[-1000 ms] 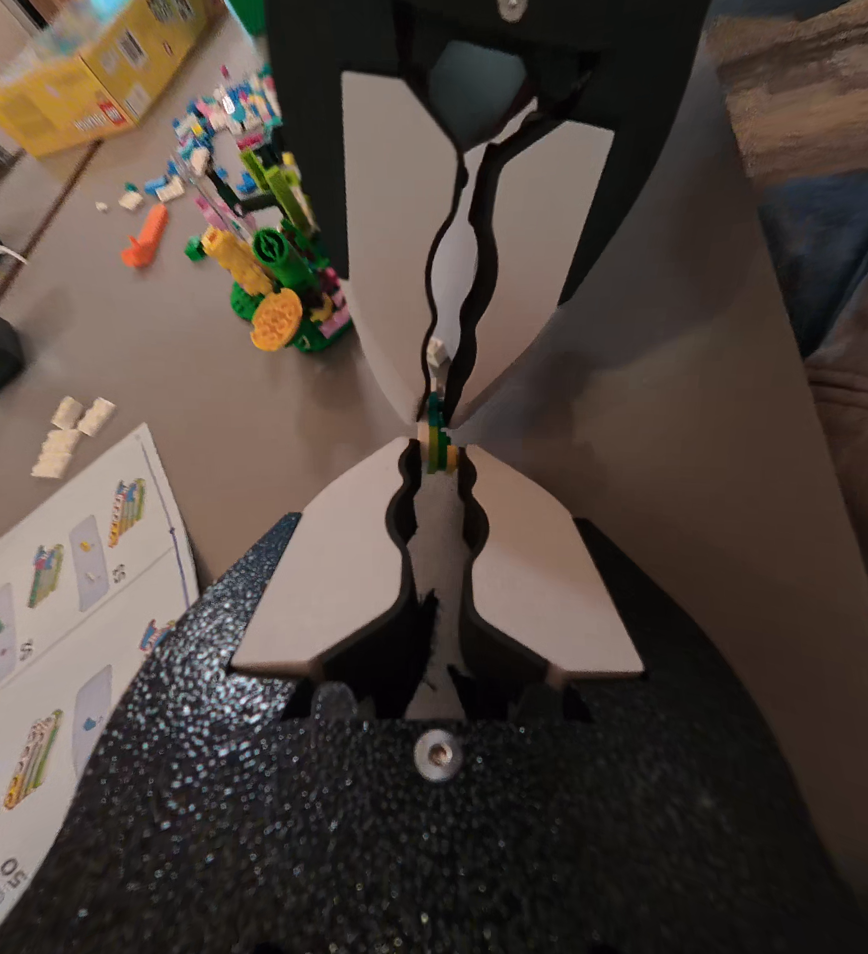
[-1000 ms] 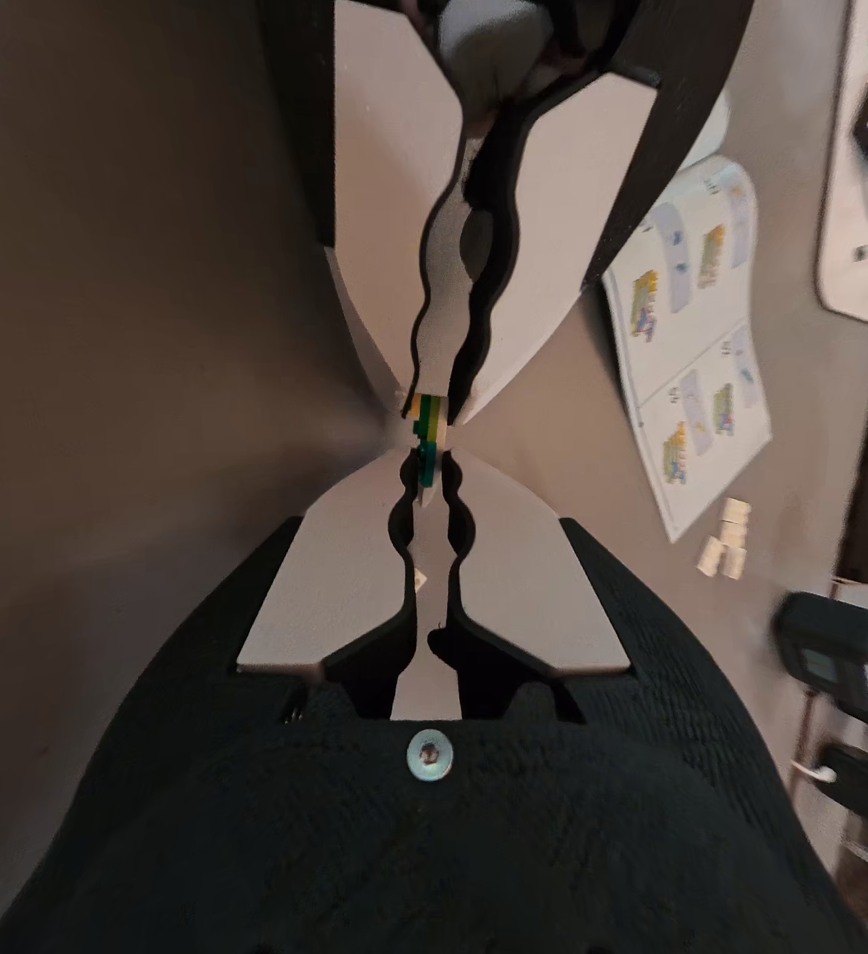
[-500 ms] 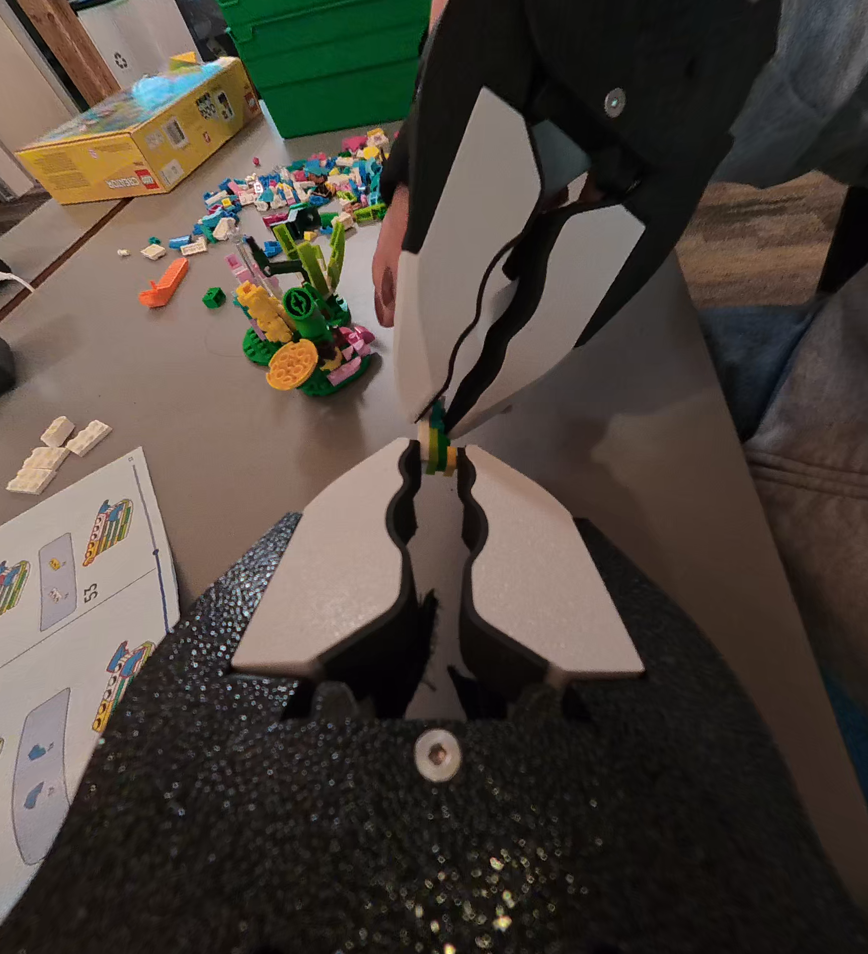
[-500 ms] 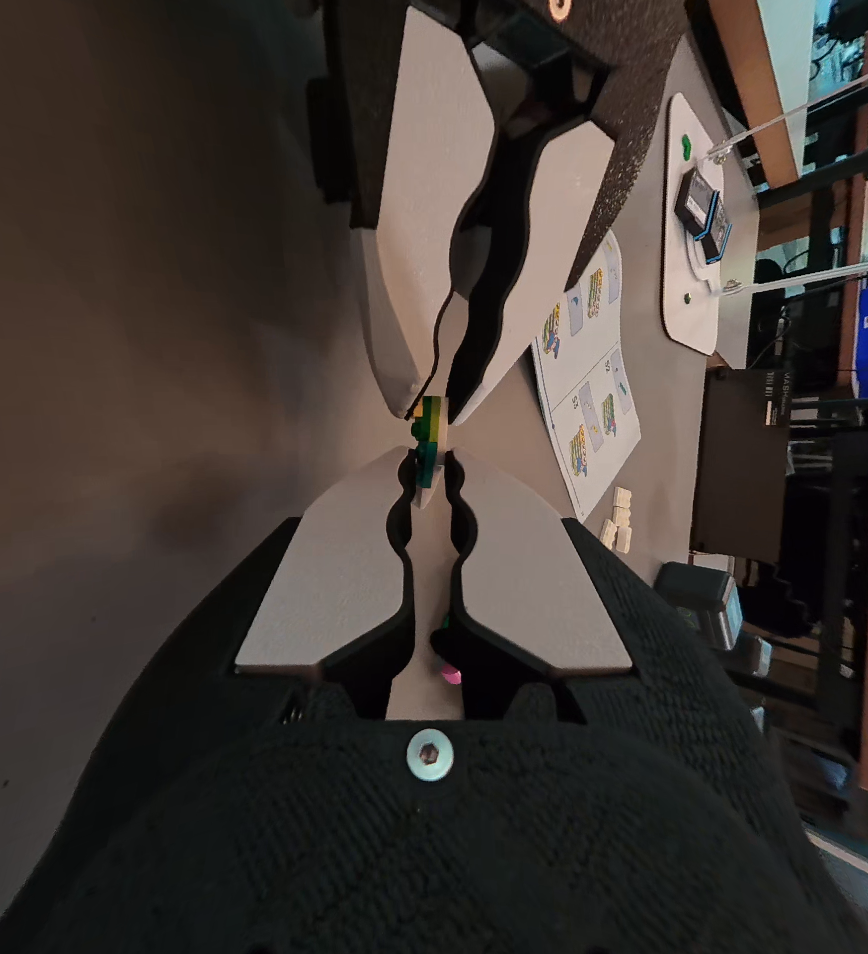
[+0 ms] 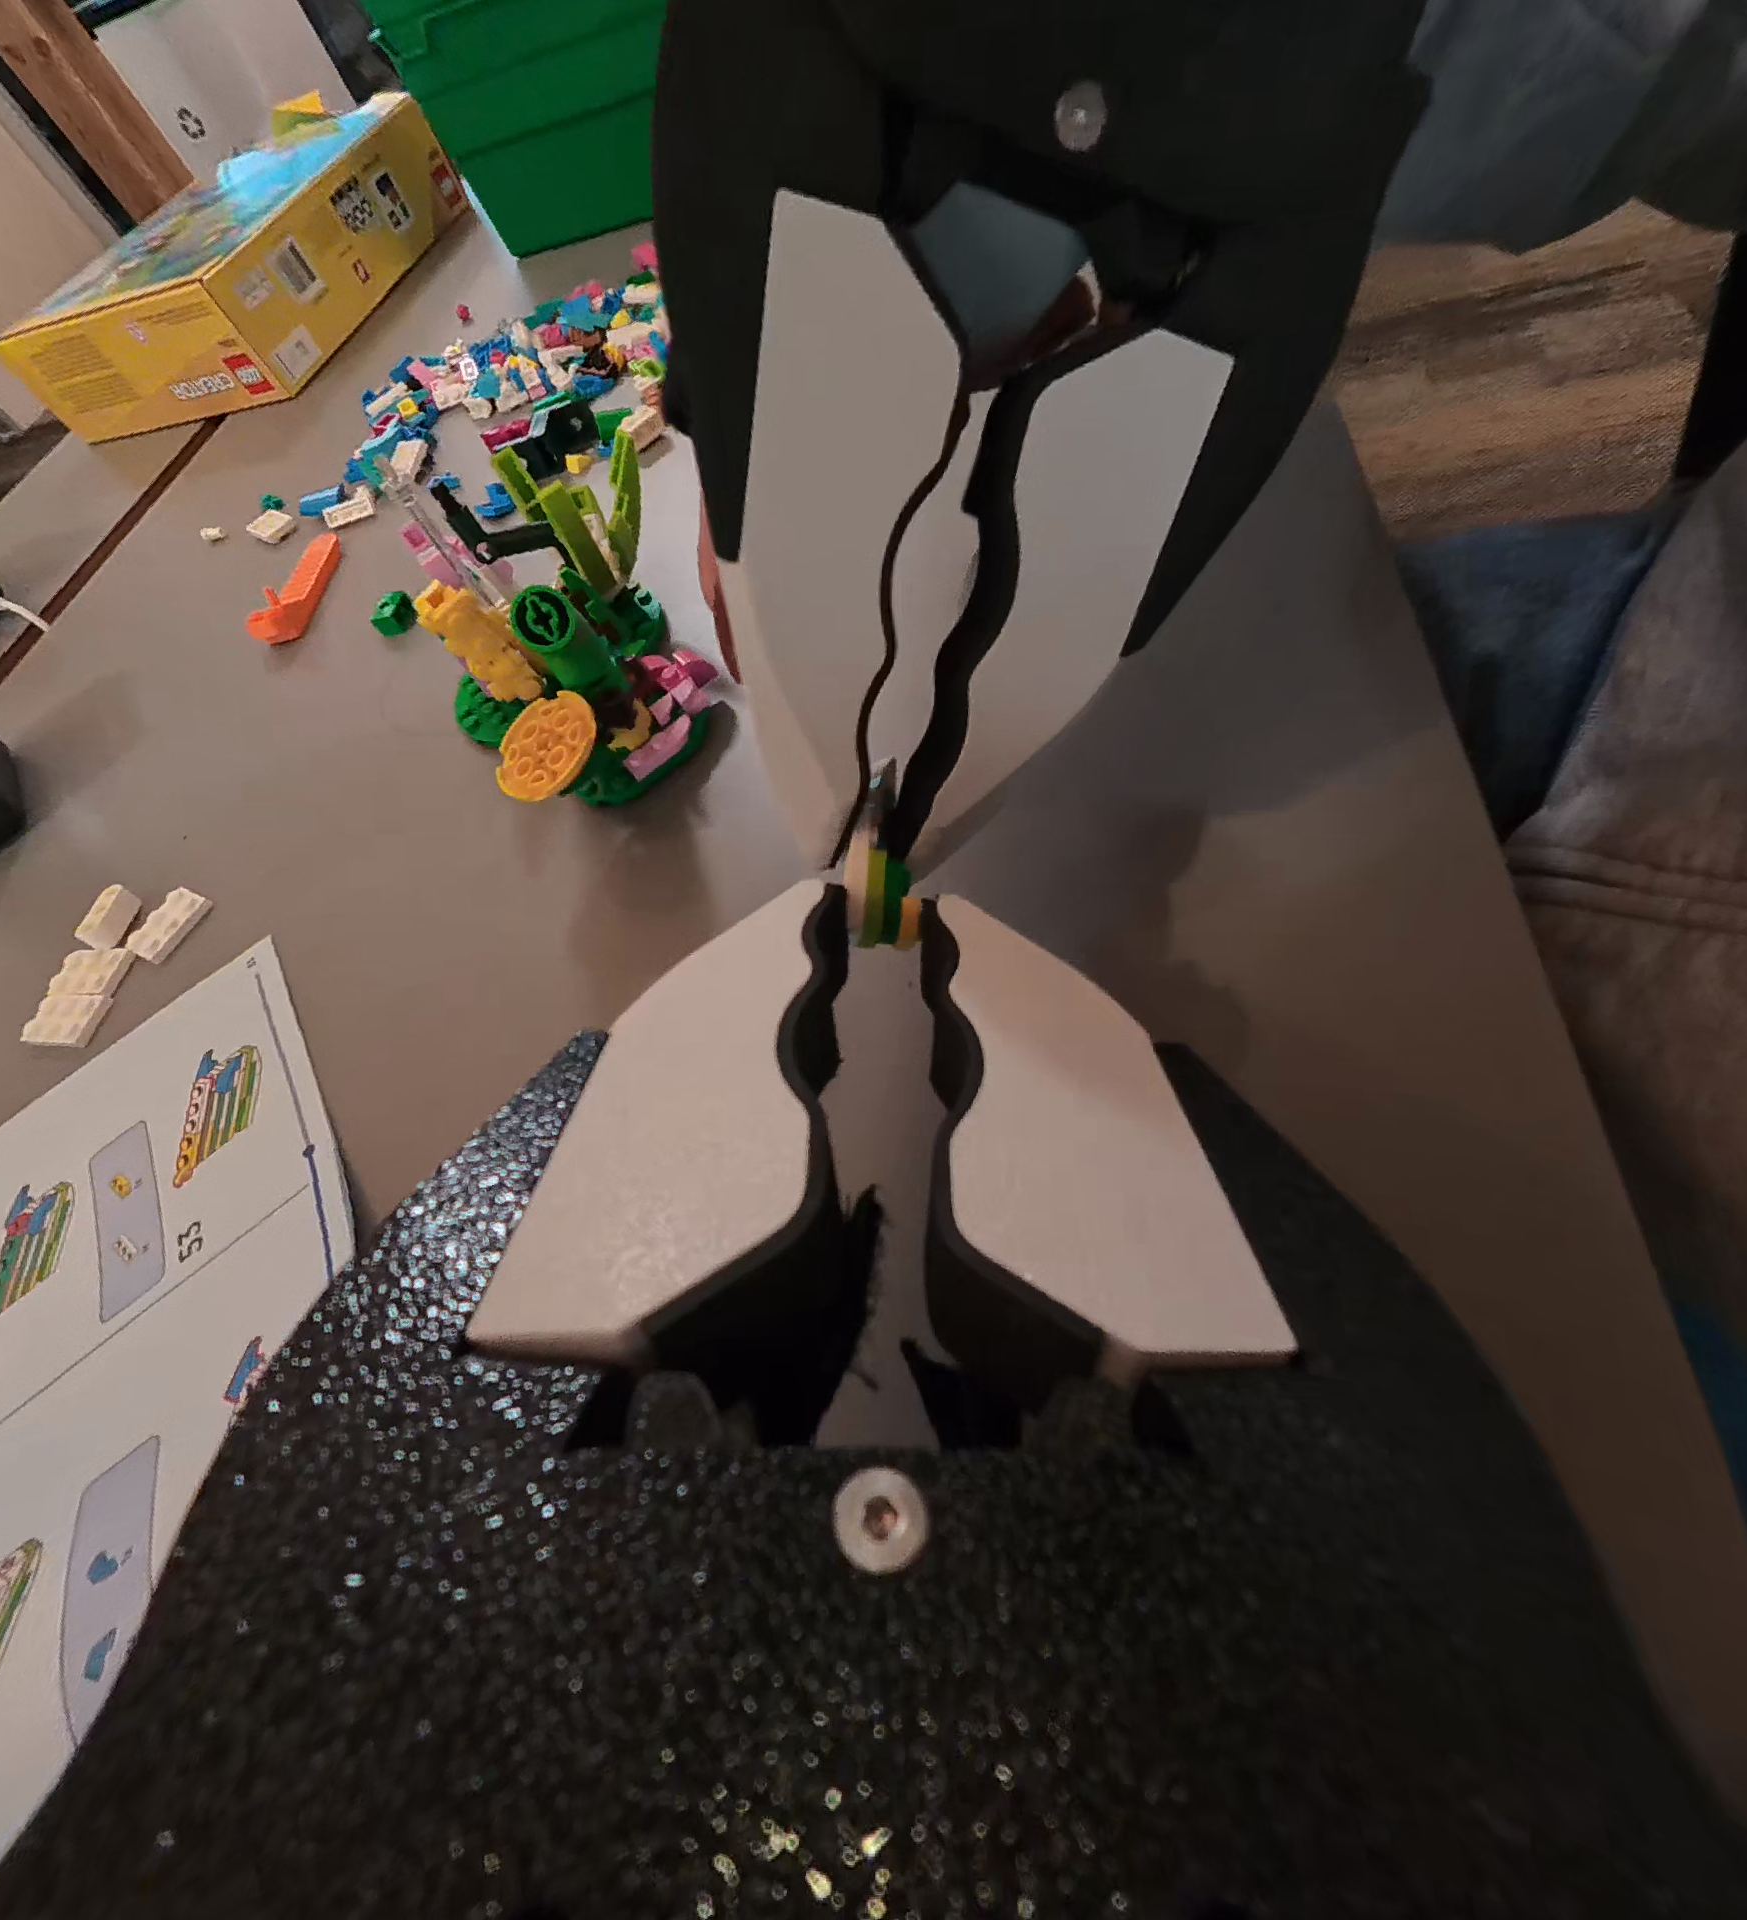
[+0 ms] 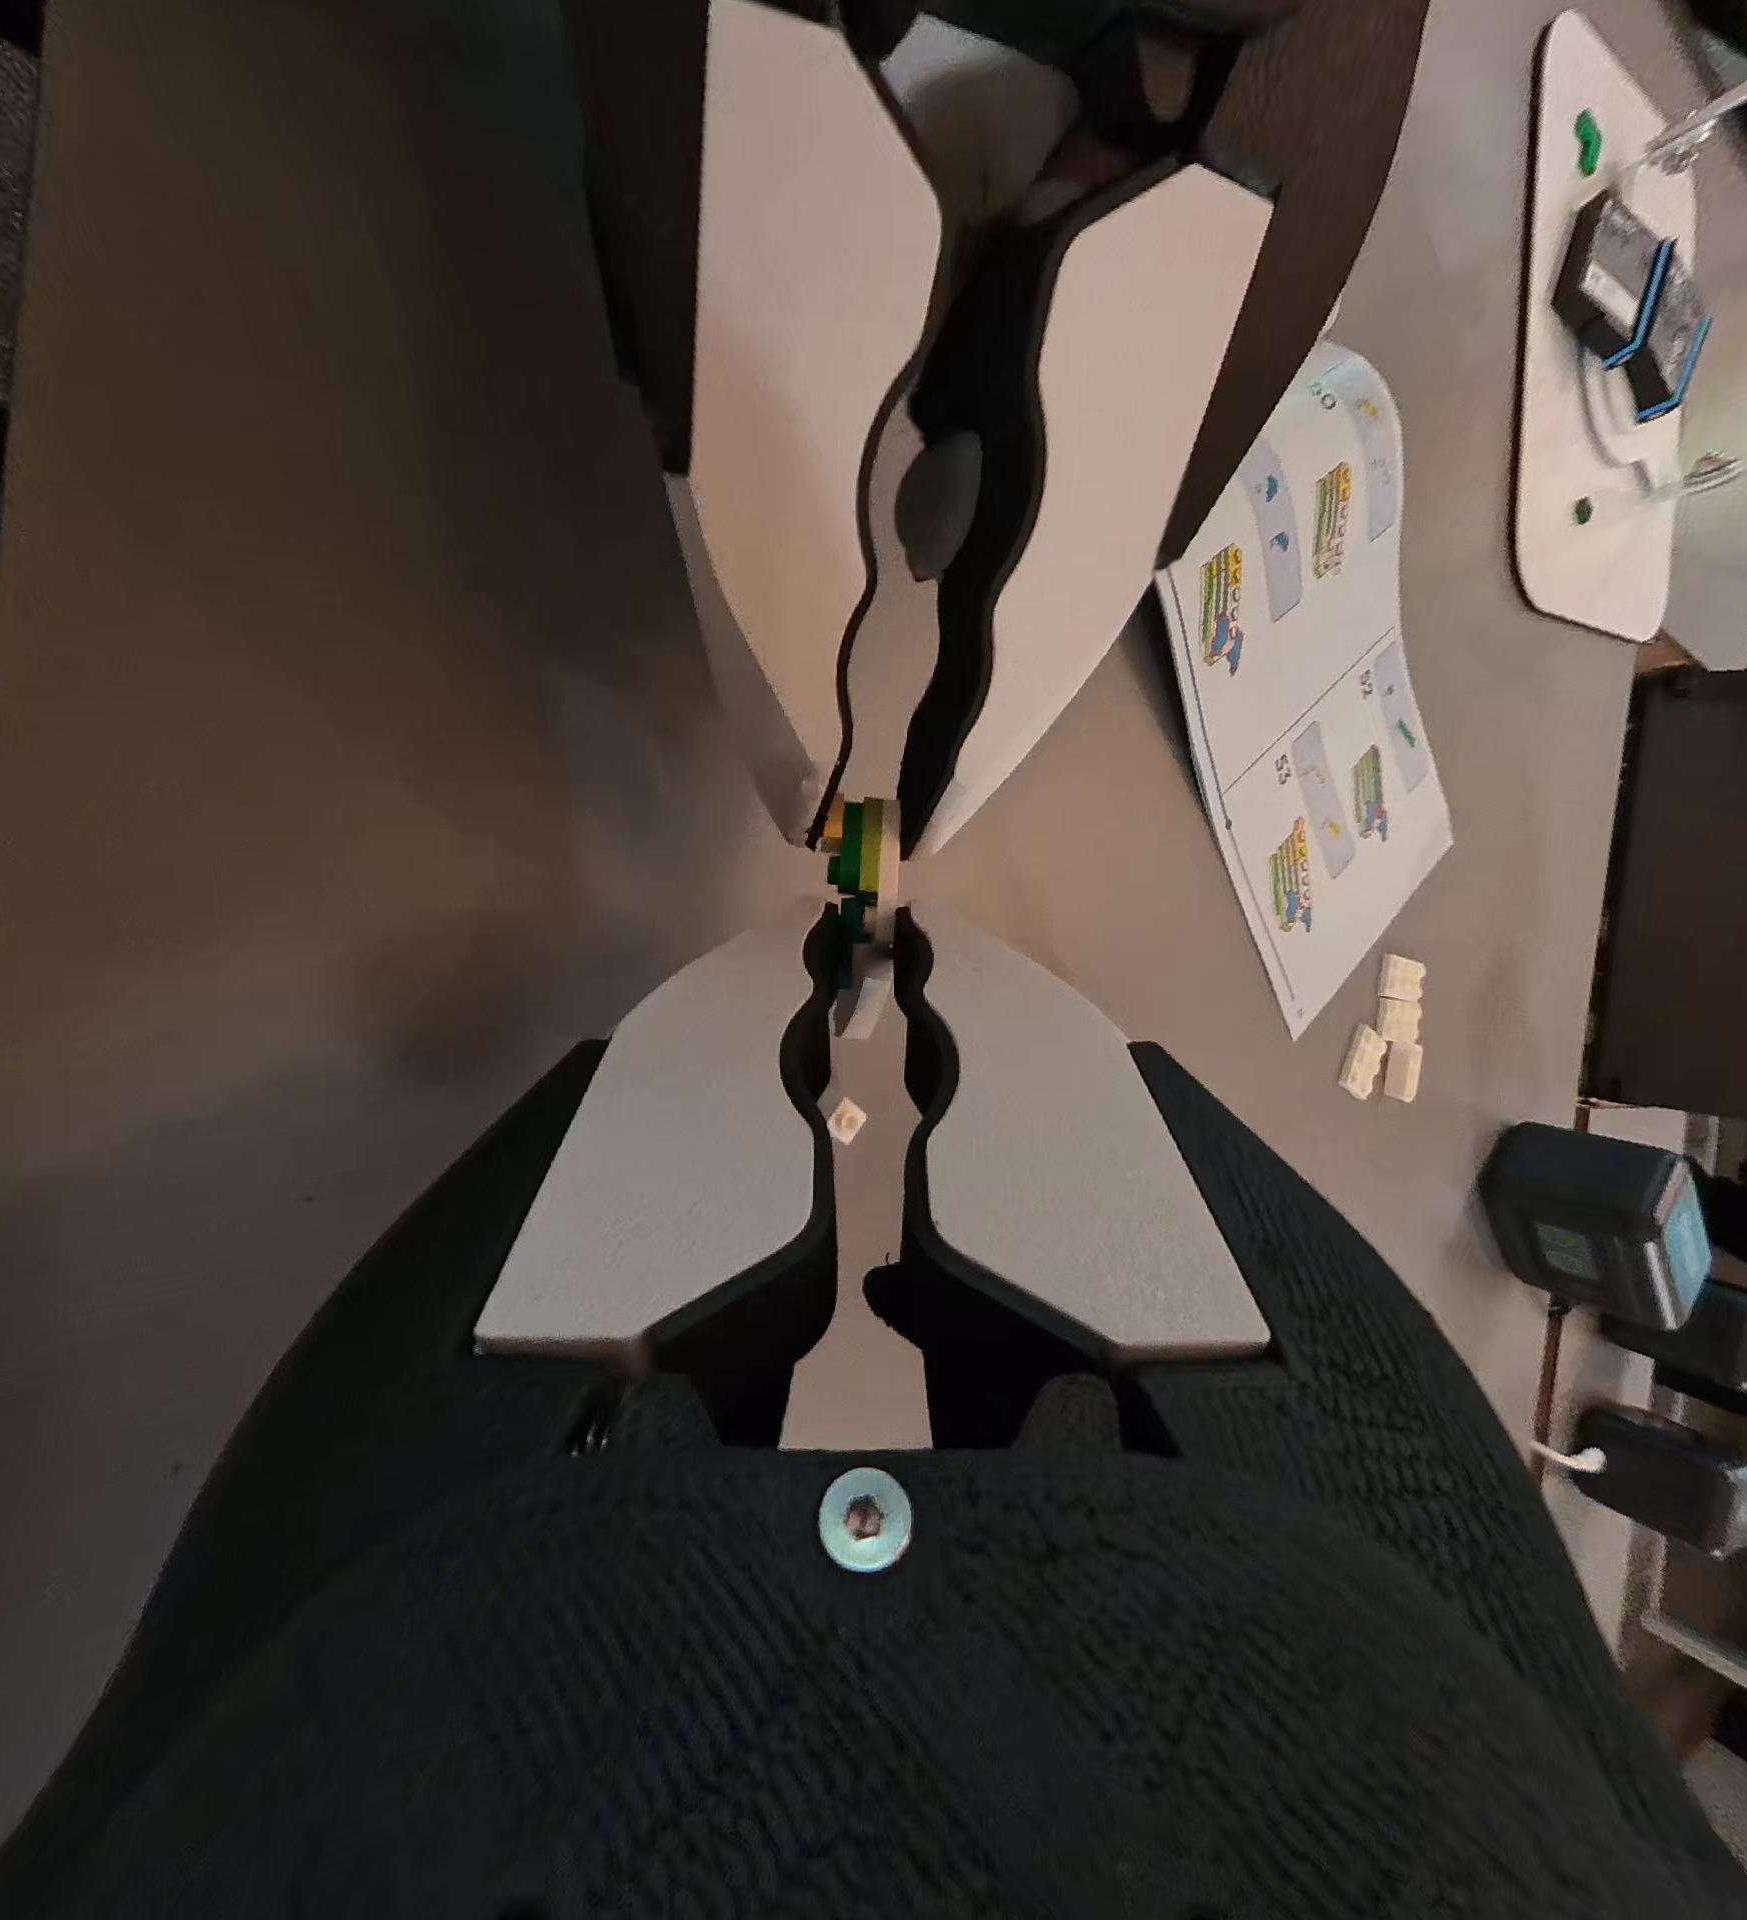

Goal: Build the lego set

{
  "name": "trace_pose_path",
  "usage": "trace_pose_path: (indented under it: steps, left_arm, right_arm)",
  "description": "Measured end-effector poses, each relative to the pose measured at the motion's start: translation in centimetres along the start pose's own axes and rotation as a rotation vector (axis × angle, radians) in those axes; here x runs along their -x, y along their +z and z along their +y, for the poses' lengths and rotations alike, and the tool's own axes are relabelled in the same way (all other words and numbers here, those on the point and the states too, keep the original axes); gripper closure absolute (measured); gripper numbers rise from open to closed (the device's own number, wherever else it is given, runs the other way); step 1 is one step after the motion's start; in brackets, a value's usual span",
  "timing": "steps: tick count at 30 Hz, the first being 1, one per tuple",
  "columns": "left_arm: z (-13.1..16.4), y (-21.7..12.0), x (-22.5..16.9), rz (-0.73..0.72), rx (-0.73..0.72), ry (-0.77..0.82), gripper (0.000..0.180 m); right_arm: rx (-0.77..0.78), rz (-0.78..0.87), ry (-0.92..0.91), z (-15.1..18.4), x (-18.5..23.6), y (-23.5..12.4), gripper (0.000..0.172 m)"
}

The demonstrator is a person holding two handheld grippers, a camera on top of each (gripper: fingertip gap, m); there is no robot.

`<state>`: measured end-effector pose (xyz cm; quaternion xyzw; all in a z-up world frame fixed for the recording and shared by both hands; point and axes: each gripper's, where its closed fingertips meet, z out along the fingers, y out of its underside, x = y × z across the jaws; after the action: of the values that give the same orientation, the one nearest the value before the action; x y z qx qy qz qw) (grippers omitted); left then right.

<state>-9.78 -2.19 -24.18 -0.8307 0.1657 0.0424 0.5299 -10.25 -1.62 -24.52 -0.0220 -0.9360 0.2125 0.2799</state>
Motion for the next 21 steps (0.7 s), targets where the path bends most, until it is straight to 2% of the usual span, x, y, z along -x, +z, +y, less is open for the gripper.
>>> trace_pose_path:
  steps: [6, 14, 21]
  left_arm:
    - [0.4, 0.2, -0.1, 0.001, 0.031, 0.017, 0.166]
    - [0.5, 0.4, -0.3, -0.007, 0.048, 0.074, 0.167]
    - [0.8, 0.8, -0.7, 0.001, 0.075, 0.099, 0.166]
  right_arm:
    - [-0.018, -0.066, 0.076, 0.0, 0.4, 0.1, 0.164]
    - [-0.094, -0.188, 0.310, 0.0, 0.7, 0.0, 0.164]
    - [-0.076, -0.238, 0.367, 0.4, 1.2, 0.2, 0.164]
